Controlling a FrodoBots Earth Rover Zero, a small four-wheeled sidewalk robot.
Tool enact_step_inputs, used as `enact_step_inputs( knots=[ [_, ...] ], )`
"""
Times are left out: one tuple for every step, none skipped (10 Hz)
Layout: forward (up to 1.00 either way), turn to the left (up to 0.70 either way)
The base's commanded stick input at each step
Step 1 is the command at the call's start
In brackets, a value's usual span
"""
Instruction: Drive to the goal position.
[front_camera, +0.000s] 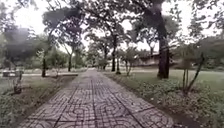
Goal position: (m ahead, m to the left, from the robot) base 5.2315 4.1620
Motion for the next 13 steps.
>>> enact_step_inputs(
  knots=[
    [1.00,0.00],
    [1.00,0.00],
    [1.00,0.00],
    [1.00,0.00],
    [1.00,0.00],
    [1.00,0.00],
    [1.00,0.00],
    [1.00,0.00],
    [1.00,0.00],
    [1.00,0.00],
    [1.00,0.06],
    [1.00,0.27],
    [1.00,0.27]
  ],
)
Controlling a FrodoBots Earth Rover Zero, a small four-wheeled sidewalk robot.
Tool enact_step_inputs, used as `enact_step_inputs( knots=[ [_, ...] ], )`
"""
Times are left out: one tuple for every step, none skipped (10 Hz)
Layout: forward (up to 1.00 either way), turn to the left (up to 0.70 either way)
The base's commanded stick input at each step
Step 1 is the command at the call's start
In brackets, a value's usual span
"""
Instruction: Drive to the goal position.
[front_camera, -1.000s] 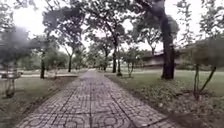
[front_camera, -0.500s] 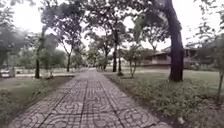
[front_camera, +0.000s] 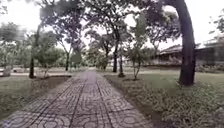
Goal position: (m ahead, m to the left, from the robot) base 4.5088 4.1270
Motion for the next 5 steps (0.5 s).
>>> enact_step_inputs(
  knots=[
    [1.00,0.27],
    [1.00,0.27],
    [1.00,0.27],
    [1.00,0.27],
    [1.00,0.00]
  ],
)
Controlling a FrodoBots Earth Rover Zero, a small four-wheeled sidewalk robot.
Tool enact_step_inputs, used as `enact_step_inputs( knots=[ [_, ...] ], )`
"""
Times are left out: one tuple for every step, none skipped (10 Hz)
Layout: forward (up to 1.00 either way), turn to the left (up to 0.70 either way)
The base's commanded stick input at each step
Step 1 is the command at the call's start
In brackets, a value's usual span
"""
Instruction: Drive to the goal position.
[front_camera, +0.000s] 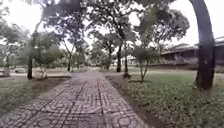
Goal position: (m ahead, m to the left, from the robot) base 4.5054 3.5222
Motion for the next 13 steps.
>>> enact_step_inputs(
  knots=[
    [1.00,0.00],
    [1.00,0.00],
    [1.00,0.20],
    [1.00,0.27],
    [1.00,0.26],
    [1.00,0.12],
    [1.00,0.00],
    [1.00,0.00],
    [1.00,0.00],
    [1.00,0.00],
    [1.00,0.00],
    [1.00,0.00],
    [1.00,0.00]
  ],
)
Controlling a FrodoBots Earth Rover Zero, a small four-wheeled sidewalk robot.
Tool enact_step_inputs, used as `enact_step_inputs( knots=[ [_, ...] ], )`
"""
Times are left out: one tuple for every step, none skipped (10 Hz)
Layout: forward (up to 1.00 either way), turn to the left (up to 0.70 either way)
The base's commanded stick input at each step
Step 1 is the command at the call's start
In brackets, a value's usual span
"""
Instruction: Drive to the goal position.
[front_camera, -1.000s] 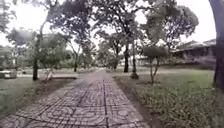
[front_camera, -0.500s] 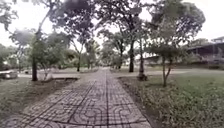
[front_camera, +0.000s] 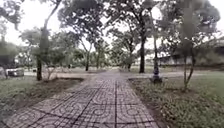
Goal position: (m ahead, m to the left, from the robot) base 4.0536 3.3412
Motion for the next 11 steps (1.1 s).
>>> enact_step_inputs(
  knots=[
    [1.00,0.00],
    [1.00,0.00],
    [1.00,0.00],
    [1.00,0.00],
    [1.00,0.00],
    [1.00,0.00],
    [1.00,0.00],
    [1.00,0.00],
    [1.00,0.00],
    [1.00,0.02],
    [1.00,0.24]
  ],
)
